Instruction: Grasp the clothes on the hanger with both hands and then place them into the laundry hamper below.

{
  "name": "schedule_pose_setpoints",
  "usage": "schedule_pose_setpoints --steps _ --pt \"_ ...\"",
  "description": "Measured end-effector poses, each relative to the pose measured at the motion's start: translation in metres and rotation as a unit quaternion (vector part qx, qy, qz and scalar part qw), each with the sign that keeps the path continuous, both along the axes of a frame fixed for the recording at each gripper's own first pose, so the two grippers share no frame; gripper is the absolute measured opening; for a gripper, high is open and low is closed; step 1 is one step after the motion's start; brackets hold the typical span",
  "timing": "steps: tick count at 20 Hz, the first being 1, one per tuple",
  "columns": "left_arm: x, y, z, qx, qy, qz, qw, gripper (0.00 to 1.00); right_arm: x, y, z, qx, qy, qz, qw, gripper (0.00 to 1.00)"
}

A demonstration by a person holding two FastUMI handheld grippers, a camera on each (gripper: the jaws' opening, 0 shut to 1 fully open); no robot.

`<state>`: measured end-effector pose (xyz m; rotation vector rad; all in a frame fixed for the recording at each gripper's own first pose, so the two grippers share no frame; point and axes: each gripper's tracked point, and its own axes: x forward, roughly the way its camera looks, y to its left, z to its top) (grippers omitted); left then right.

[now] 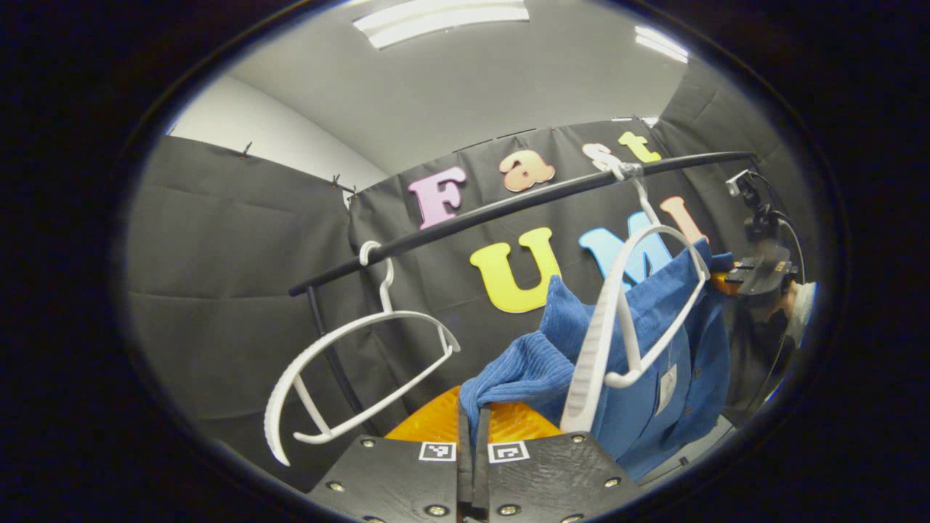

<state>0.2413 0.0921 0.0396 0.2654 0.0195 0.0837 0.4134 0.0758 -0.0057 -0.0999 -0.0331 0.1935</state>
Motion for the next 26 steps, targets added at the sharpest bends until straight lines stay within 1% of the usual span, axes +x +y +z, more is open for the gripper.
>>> schedule_pose_setpoints --steps 4,7,8,9,10,11,15,16,20,22,26 --pt "-0.004 0.004 -0.026 -0.010 0.019 0.004 1.000 0.01 -0.008 0.000 -0.015 -0.010 0.014 0.003 1.000 0.02" --pt "-0.014 0.004 -0.047 -0.016 0.036 0.005 0.999 0.01 -0.015 -0.001 -0.036 -0.019 0.037 0.005 0.999 0.02" --pt "-0.017 0.002 -0.053 -0.018 0.040 0.005 0.999 0.08 -0.019 -0.002 -0.043 -0.021 0.046 0.005 0.999 0.02" --pt "-0.018 0.000 -0.059 -0.020 0.045 0.004 0.999 0.01 -0.024 -0.003 -0.050 -0.023 0.055 0.005 0.998 0.02" --pt "-0.019 -0.001 -0.065 -0.021 0.049 0.003 0.999 0.01 -0.029 -0.003 -0.058 -0.026 0.063 0.007 0.998 0.02" --pt "-0.021 -0.002 -0.069 -0.022 0.053 0.001 0.998 0.08 -0.036 -0.003 -0.066 -0.031 0.070 0.009 0.997 0.02" --pt "-0.039 -0.005 -0.086 -0.024 0.068 -0.005 0.997 0.08 -0.074 -0.003 -0.080 -0.043 0.079 0.020 0.996 0.02" --pt "-0.045 -0.004 -0.086 -0.026 0.070 -0.009 0.997 0.01 -0.082 -0.002 -0.079 -0.046 0.079 0.023 0.996 0.02" --pt "-0.068 -0.011 -0.078 -0.038 0.061 -0.027 0.997 0.00 -0.118 0.002 -0.058 -0.046 0.065 0.035 0.996 0.02" --pt "-0.081 -0.020 -0.069 -0.042 0.052 -0.041 0.997 0.01 -0.135 0.003 -0.042 -0.043 0.054 0.039 0.997 0.04" --pt "-0.100 -0.039 -0.050 -0.059 0.032 -0.071 0.995 0.01 -0.181 0.008 -0.014 -0.034 0.034 0.049 0.998 0.04"
